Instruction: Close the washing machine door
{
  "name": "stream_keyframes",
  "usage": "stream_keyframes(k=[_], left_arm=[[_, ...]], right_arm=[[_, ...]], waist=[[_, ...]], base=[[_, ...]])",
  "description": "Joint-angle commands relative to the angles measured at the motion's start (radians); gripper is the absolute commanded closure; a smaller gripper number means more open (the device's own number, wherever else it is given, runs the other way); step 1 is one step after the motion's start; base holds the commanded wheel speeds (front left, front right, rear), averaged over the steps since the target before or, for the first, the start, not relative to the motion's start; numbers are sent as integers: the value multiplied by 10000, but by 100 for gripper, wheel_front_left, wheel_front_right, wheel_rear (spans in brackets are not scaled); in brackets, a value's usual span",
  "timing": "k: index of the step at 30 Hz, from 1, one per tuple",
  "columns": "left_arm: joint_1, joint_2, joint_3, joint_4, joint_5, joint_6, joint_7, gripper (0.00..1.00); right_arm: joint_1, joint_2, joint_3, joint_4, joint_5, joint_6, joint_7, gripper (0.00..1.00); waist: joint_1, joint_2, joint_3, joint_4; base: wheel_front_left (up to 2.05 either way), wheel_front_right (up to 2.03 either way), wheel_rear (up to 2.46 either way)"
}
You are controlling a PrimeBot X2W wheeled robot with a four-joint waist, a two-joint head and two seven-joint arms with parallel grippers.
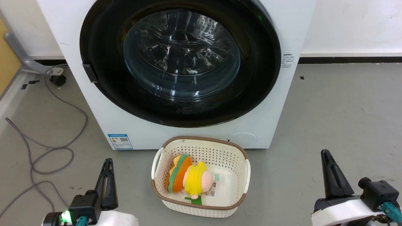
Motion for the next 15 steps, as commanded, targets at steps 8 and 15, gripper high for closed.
stream_keyframes(k=[8,15], left_arm=[[-41,1,-5,-39,32,-61,194,100],[-67,1,-11,-66,53,-98,337,100]], right_arm=[[19,5,15,-119,-164,-1,216,100],[30,7,25,-194,-274,-1,360,100]], waist=[[1,0,-3,25],[1,0,-6,46]], base=[[0,0,0],[0,0,0]])
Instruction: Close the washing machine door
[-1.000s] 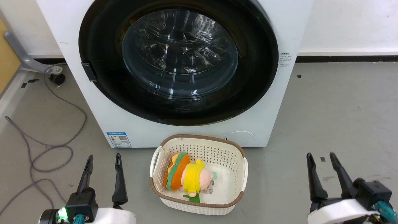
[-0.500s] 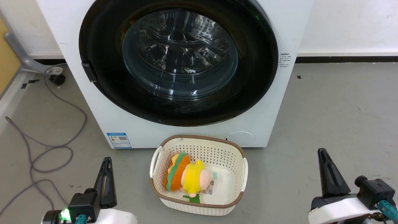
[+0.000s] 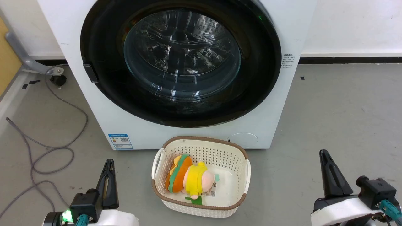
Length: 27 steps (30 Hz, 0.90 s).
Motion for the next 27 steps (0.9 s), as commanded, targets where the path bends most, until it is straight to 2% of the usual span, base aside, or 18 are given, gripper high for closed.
stream_keyframes(k=[1,27], left_arm=[[-66,1,-6,-39,52,-44,39,100],[-162,3,-30,-137,130,-184,570,100]], right_arm=[[32,8,13,-86,-101,-1,43,100],[75,18,48,-364,-508,-3,577,100]], waist=[[0,0,-1,3],[0,0,-13,81]], base=[[0,0,0],[0,0,0]])
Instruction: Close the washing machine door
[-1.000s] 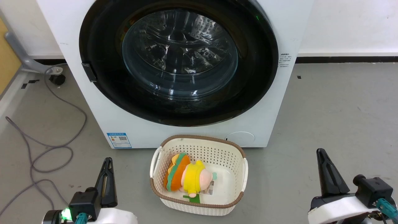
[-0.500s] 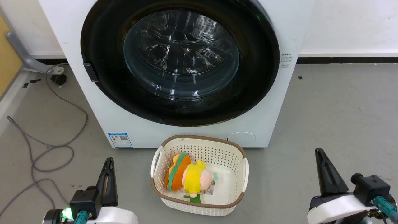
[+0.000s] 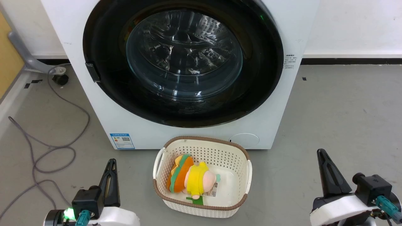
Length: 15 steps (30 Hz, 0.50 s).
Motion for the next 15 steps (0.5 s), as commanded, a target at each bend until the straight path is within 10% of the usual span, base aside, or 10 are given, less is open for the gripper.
stream_keyframes(k=[1,15], left_arm=[[-118,3,-12,-41,56,-59,63,100],[-170,4,-24,-95,98,-134,350,100]], right_arm=[[75,19,19,-83,-135,-3,65,100],[98,25,38,-233,-354,-4,353,100]], waist=[[0,0,0,3],[0,0,-7,45]], base=[[0,0,0],[0,0,0]])
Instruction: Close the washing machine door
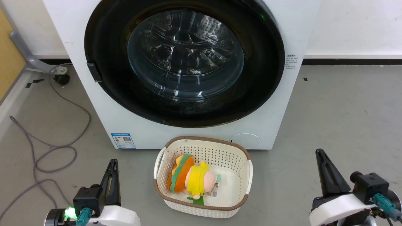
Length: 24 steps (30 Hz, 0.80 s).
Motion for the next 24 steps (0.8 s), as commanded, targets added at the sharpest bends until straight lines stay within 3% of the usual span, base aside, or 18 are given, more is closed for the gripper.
stream_keyframes(k=[1,24], left_arm=[[-156,4,-18,-49,84,-51,89,100],[-241,6,-39,-136,153,-175,559,100]], right_arm=[[98,25,24,-100,-101,-4,53,100],[136,34,55,-345,-461,-5,526,100]], waist=[[0,0,-1,4],[0,0,-11,73]], base=[[0,0,0],[0,0,0]])
